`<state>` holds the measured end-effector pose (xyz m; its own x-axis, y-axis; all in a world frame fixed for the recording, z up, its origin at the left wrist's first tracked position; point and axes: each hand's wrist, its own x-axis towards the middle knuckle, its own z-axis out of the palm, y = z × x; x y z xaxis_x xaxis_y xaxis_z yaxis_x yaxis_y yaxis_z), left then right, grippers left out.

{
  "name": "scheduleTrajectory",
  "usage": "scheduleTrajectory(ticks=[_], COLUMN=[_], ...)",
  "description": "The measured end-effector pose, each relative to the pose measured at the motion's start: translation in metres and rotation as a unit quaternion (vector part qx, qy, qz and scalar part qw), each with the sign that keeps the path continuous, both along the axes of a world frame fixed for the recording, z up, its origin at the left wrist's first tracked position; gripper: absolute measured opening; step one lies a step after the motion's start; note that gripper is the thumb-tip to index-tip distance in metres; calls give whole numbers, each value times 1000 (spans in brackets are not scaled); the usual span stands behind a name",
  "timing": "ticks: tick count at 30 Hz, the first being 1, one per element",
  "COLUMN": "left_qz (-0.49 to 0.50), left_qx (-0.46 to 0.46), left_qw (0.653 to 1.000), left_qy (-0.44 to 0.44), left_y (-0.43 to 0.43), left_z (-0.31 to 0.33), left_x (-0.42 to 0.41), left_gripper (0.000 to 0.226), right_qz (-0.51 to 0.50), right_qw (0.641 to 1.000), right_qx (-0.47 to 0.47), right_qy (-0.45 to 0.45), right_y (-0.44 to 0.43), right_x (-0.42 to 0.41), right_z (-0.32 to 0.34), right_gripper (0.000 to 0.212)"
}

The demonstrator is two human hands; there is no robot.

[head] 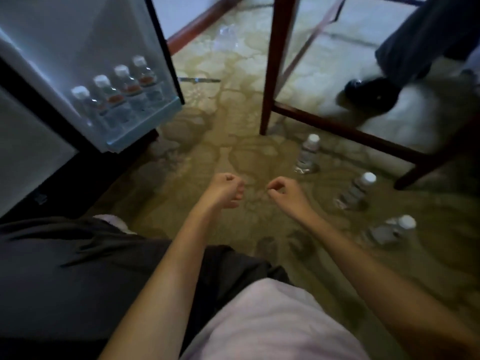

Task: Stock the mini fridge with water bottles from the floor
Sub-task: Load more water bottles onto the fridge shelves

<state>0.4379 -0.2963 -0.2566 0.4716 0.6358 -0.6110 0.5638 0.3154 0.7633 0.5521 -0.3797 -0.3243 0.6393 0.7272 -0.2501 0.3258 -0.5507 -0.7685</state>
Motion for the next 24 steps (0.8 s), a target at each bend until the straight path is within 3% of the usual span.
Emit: scheduleTrajectory(ticks=[8, 12, 15, 17, 19, 24], left_qz=[-167, -265, -334, -364, -385, -395], left_qx=[19, 33, 56, 61, 65, 82], left_qw=[985, 963, 939, 927, 918, 912], left_qy=[39, 47, 65, 70, 76, 80], left_y=[-74, -104, -123, -132, -136, -134], left_z=[-34, -40, -40, -40, -42, -47], left_x=[75, 103, 120, 129, 135, 143], left_gripper=[28, 26, 16, 14, 14, 10], right_qz=[-145, -193, -240, -294, -326, -309], right_qw=[988, 974, 942, 921, 909, 912], right_qx=[-33, -106, -203, -239, -249, -262], right_qy=[29, -58, -116, -95, -72, -58], right_y=[-97, -136, -168, -186, -197, -203], right_x=[47, 71, 97, 117, 135, 162], right_z=[-48, -61, -67, -70, -77, -92], right_gripper=[16, 20, 45, 68, 77, 62])
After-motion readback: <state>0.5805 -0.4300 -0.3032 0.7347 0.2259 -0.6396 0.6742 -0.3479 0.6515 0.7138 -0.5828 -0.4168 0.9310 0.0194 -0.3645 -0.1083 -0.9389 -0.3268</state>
